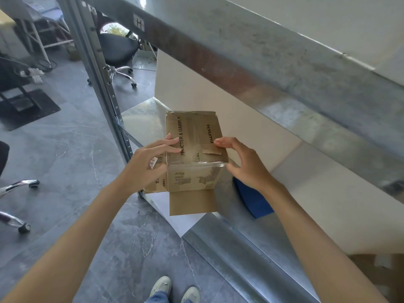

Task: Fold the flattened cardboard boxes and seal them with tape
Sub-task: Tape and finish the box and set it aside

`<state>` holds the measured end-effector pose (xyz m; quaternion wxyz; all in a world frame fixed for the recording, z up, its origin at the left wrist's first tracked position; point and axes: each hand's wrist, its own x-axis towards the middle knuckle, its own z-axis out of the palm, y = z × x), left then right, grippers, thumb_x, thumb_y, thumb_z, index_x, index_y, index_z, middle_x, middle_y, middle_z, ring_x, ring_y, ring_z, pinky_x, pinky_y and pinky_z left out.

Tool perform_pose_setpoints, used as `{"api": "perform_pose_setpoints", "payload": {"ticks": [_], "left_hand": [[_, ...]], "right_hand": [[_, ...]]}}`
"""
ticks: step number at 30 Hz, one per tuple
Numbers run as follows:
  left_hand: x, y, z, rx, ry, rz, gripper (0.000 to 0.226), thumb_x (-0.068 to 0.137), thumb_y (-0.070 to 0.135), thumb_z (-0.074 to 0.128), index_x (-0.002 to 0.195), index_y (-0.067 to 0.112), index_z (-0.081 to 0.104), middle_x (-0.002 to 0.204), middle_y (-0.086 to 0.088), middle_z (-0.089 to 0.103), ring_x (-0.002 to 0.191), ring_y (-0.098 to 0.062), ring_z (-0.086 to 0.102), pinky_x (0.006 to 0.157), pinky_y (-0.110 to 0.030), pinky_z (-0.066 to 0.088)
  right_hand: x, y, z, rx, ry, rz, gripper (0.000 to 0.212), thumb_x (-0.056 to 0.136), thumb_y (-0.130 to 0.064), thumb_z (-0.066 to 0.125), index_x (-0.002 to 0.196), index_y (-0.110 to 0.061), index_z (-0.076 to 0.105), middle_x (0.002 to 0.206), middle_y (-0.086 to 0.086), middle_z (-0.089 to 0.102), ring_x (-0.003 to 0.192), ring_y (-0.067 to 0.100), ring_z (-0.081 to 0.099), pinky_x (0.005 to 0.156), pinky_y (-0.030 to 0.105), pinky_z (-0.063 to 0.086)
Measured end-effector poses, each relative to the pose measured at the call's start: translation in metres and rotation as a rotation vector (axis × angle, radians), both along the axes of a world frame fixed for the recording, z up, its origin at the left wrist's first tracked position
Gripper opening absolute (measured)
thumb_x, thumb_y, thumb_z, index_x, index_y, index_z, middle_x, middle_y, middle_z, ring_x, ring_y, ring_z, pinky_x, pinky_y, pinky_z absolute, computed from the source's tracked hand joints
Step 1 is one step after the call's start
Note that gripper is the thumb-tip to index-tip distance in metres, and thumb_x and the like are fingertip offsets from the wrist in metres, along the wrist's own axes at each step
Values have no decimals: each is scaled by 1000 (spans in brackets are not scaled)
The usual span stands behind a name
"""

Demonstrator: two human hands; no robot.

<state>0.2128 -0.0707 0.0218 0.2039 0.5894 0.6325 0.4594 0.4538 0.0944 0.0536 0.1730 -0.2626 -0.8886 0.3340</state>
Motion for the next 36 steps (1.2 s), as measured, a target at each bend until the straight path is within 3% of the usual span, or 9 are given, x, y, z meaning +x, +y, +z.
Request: {"api": "perform_pose_setpoints", "payload": {"ticks": [4,11,15,18,24,29,31,34,36], "left_hand": [[2,1,-2,26,-6,31,55,84,-22,53,117,20,68,138,9,56,139,5,37,112,-41,43],[10,9,-13,142,-24,102,35,86,-13,64,109,12,73,131,3,64,137,-9,47,113,-37,42],[15,10,-17,151,-70,138,20,88,7,73,106,15,74,129,6,65,137,-8,48,113,-43,42],[2,7,-12,66,-83,31,39,77,42,77,113,27,71,135,14,60,139,-4,44,115,-47,39],[-12,9,-6,28,51,-47,54,68,42,83,119,28,69,139,13,58,140,-5,43,117,-50,35],[-11,7,-7,1,61,-32,53,69,40,82,119,26,70,140,13,57,141,-4,41,117,-50,35],[-8,7,-8,5,97,15,50,73,39,82,119,24,69,140,13,57,141,-5,41,114,-51,38],[10,10,-10,-4,234,136,51,74,53,79,114,25,65,138,13,56,140,-11,41,105,-44,43],[22,14,-12,33,277,235,52,76,56,75,112,20,65,131,9,58,136,-18,44,95,-41,48]], "right_hand": [[-5,0,2,47,43,-5,45,92,8,53,130,-15,57,127,-10,65,122,-2,56,104,14,39],[-8,-4,-17,49,179,-102,27,98,-3,56,123,-12,63,121,-7,66,117,9,59,103,37,48],[-13,-11,-19,-29,198,-163,33,91,-24,71,122,-19,63,120,-12,66,117,8,58,103,35,47],[-5,-1,-13,-91,65,-90,56,78,-36,80,130,-31,59,130,-18,61,124,-1,52,105,21,39],[-3,11,-7,122,-35,51,53,74,-22,84,124,-18,66,134,-11,60,131,3,46,106,5,27],[-2,12,-7,126,-30,58,53,74,-23,85,124,-19,67,134,-9,61,131,7,48,111,25,38],[-3,8,-10,161,-14,36,52,76,-32,83,123,-20,66,133,-9,62,129,9,50,107,32,43],[-13,-3,-15,295,-34,-41,56,73,-60,73,116,-25,64,123,-13,62,115,8,52,85,28,49],[-21,-12,-22,361,8,-121,51,74,-59,70,108,-21,66,114,-10,64,107,12,54,73,29,51]]}}
